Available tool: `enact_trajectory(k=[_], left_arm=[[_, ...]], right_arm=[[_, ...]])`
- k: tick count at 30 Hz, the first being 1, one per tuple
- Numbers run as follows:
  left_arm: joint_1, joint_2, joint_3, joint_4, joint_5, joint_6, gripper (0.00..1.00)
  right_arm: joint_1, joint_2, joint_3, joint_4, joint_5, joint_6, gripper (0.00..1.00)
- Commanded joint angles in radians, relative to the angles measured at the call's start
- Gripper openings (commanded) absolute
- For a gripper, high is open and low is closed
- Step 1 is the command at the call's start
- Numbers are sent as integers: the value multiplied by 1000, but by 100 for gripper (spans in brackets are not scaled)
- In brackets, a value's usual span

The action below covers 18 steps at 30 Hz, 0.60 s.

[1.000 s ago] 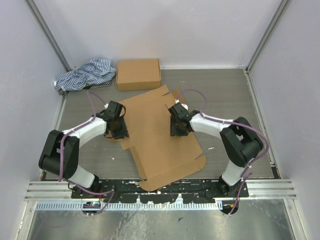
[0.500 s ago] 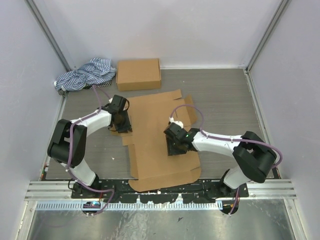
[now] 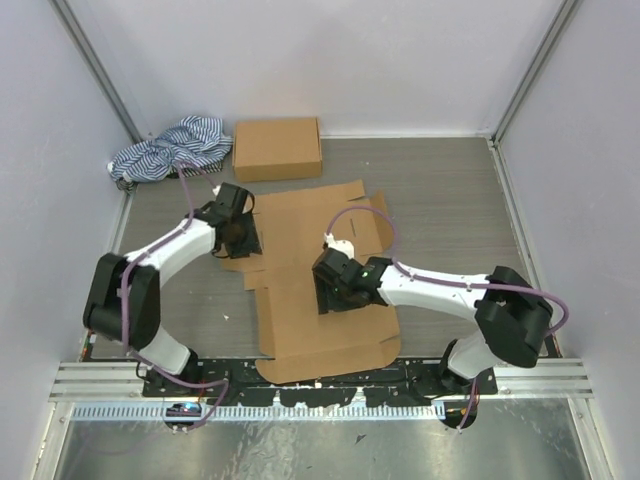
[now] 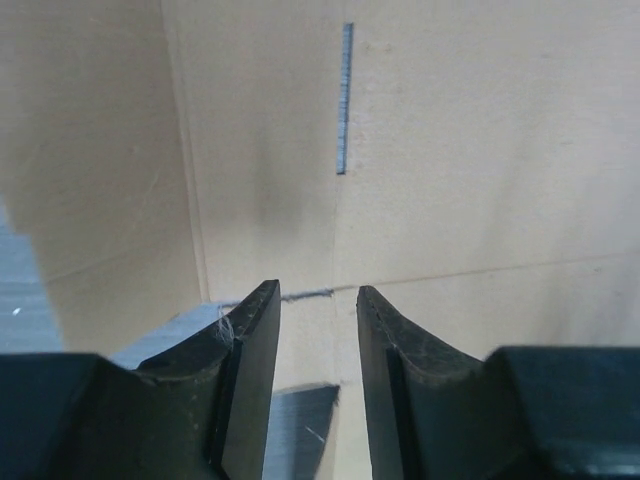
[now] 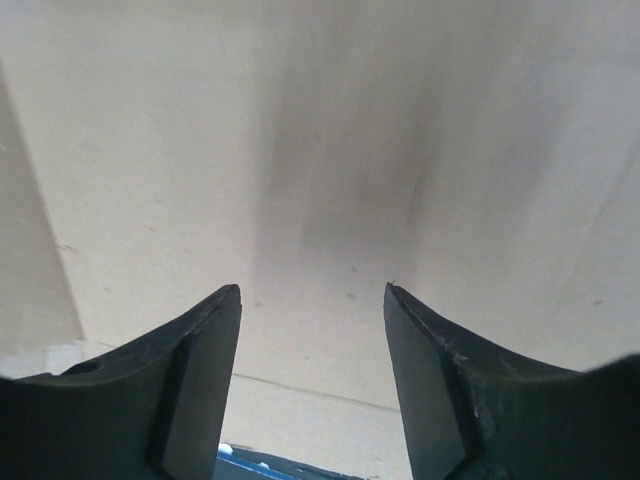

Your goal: Fold the paper box

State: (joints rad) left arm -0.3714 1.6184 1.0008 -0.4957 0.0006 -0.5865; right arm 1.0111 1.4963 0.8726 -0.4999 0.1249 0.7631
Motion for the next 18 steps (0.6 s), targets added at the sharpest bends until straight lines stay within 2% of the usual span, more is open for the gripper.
enact_trajectory(k=[1,3,5,9,11,14,18], left_arm=[[-1,-186,-27,-24,-25,-20,46],[-1,-260,-77,3,1,-49,50],[-3,-334,-129,59,70,-76,53],[-65,-427,-188,114,175,-105,47],[-148,-430,-185,96,151,-99,45],[-245,-413,-161,-22,53,-104,44],[-262,-451,-242,-94,-57,-139,45]], right_arm=[[-88,-88,119,-60,122,-63,69],[-199,-88,124,-40,50,-116,77],[-306,-78,126,-25,10,-170,78],[-448,-61,108,-4,-36,-212,81],[-511,-63,78,25,-87,-218,81],[-555,-85,42,26,-91,-220,81],[-559,-131,-27,23,-102,-223,80]])
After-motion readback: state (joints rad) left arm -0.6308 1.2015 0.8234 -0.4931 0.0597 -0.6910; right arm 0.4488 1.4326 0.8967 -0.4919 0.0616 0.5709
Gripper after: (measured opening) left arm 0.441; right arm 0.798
